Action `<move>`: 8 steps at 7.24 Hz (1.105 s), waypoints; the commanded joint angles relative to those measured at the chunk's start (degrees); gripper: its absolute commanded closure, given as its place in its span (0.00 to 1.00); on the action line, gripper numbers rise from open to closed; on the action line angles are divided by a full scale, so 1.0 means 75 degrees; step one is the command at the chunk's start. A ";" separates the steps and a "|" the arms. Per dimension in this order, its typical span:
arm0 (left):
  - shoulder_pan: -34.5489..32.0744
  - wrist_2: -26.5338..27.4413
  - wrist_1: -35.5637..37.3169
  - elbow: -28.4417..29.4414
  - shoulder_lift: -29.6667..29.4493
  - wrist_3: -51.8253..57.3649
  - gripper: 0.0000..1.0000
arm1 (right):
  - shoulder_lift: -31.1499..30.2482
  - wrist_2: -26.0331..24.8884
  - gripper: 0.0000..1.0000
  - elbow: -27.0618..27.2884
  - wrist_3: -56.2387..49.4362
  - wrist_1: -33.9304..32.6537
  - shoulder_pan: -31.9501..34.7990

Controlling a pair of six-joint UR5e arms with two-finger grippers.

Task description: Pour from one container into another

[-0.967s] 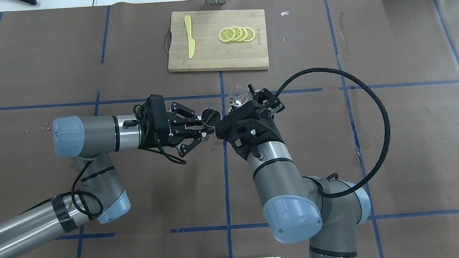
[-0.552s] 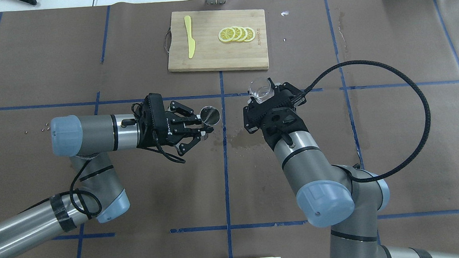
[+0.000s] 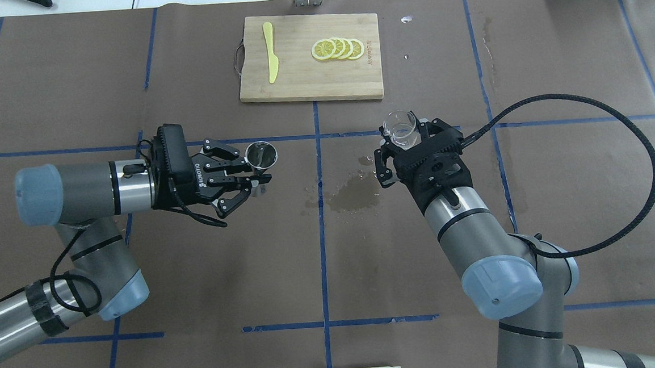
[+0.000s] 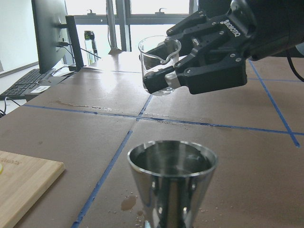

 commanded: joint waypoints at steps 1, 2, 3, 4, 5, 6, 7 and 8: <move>-0.0365 0.0000 -0.0204 -0.0458 0.0851 -0.0235 1.00 | -0.0055 0.0008 1.00 -0.0002 0.0006 0.0031 0.0008; -0.0494 0.0000 -0.0623 -0.0459 0.1273 -0.0247 1.00 | -0.0055 0.0008 1.00 -0.0002 0.0006 0.0031 0.0008; -0.0693 0.0000 -0.0952 -0.0459 0.1695 -0.0374 1.00 | -0.0067 0.0008 1.00 -0.0002 0.0006 0.0031 0.0008; -0.0857 0.0011 -0.1362 -0.0459 0.2175 -0.0399 1.00 | -0.0079 0.0008 1.00 -0.0036 0.0006 0.0031 0.0008; -0.0905 0.0290 -0.1888 -0.0471 0.2701 -0.0782 1.00 | -0.0079 -0.0004 1.00 -0.0048 0.0006 0.0031 0.0008; -0.0894 0.0966 -0.2276 -0.0459 0.3032 -0.1215 1.00 | -0.0079 0.0008 1.00 -0.0049 0.0006 0.0031 0.0008; -0.0894 0.1808 -0.2315 -0.0482 0.3290 -0.1579 1.00 | -0.0079 0.0008 1.00 -0.0060 0.0017 0.0031 -0.0004; -0.0801 0.2756 -0.2466 -0.0459 0.3548 -0.2047 1.00 | -0.0079 0.0008 1.00 -0.0060 0.0017 0.0031 -0.0004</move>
